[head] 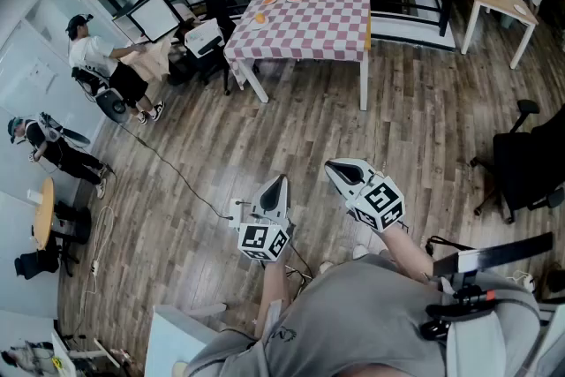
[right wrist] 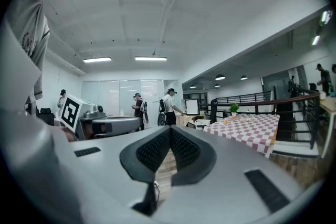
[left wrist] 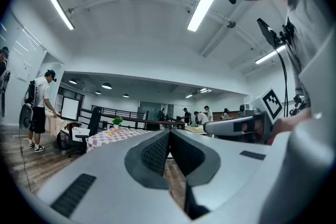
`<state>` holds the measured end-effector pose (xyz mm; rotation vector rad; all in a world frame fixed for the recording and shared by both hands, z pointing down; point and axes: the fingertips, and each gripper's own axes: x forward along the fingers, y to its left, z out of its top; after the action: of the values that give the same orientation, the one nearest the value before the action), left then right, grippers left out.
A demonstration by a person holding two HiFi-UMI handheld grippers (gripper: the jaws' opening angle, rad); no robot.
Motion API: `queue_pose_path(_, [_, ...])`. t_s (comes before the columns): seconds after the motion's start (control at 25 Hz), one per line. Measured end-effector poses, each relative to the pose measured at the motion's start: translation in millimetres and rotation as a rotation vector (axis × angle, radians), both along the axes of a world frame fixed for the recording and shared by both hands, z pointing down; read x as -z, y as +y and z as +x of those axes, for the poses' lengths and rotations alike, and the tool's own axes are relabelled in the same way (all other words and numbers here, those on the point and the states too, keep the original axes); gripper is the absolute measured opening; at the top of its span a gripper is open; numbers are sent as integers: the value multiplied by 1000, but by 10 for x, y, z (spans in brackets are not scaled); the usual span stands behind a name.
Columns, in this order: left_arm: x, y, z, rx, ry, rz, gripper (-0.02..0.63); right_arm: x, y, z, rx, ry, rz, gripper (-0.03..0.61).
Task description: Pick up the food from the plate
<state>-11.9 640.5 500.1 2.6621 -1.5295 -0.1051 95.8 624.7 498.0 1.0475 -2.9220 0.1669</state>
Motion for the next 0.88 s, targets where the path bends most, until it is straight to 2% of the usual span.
queue_pose_path(0.24, [43, -59, 112, 34, 98, 2, 9, -120, -54, 164, -20, -33, -40, 15])
queue_pose_path(0.28, [48, -65, 130, 44, 88, 8, 9, -127, -53, 185, -18, -31, -36, 15])
queue_pose_path(0.44, [11, -152, 241, 99, -34, 43, 9, -212, -140, 289, -12, -8, 2, 15])
queue_pose_path(0.68, [-49, -76, 283, 170, -3, -10, 9, -374, -355, 364, -18, 23, -63, 15])
queue_pose_path(0.88, [-10, -167, 246, 243, 3, -12, 9, -280, -517, 382, -10, -2, -59, 15])
